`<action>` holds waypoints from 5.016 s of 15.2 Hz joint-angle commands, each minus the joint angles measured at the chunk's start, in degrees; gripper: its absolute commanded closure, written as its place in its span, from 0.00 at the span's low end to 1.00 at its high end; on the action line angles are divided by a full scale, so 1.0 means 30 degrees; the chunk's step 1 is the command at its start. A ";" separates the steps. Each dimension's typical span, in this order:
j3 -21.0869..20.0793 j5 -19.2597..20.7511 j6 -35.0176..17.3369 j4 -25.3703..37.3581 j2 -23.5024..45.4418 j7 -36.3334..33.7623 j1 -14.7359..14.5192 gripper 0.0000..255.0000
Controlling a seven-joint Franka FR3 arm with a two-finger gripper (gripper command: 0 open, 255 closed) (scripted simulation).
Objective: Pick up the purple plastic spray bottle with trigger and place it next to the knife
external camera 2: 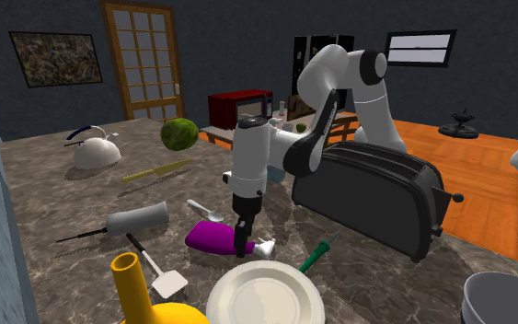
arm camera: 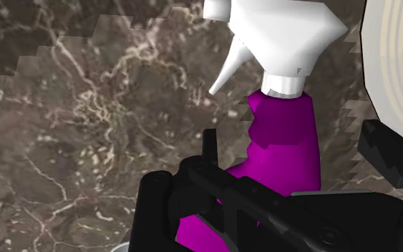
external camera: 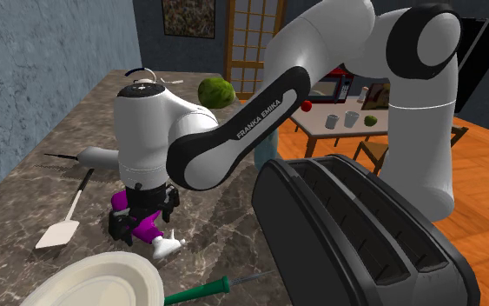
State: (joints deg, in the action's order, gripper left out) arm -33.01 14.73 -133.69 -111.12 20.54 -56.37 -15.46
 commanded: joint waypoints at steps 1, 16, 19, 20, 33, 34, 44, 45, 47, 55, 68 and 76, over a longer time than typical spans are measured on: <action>0.0005 0.0011 -0.0007 0.0007 0.0014 -0.0006 -0.0006 0.00; -0.0185 -0.0360 0.0604 0.0246 -0.0428 0.0234 0.0139 1.00; -0.0350 -0.0711 0.1229 0.0525 -0.0845 0.0461 0.0266 1.00; -0.0400 -0.0823 0.1440 0.0627 -0.0978 0.0534 0.0304 1.00; -0.0844 -0.2004 0.4319 0.2363 -0.2389 0.1301 0.0640 1.00; -0.0865 -0.2072 0.4550 0.2529 -0.2471 0.1346 0.0654 1.00; 0.0320 -0.4346 0.4020 -0.0019 -0.5023 0.6328 0.3706 1.00; 0.0499 -0.4523 0.3992 -0.0198 -0.5198 0.6863 0.3990 1.00; 0.0885 -0.4833 0.3961 -0.0486 -0.5485 0.7915 0.4526 1.00; 0.2528 -0.5520 0.4095 -0.0748 -0.5813 1.1822 0.6483 1.00; 0.4973 -0.5454 0.5108 0.1868 -0.3828 1.7143 0.9338 1.00; 0.6150 -0.5144 0.6399 0.5516 -0.1224 1.9846 1.0877 1.00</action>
State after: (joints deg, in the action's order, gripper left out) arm -15.00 -0.84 -115.10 -96.26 15.71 2.05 16.56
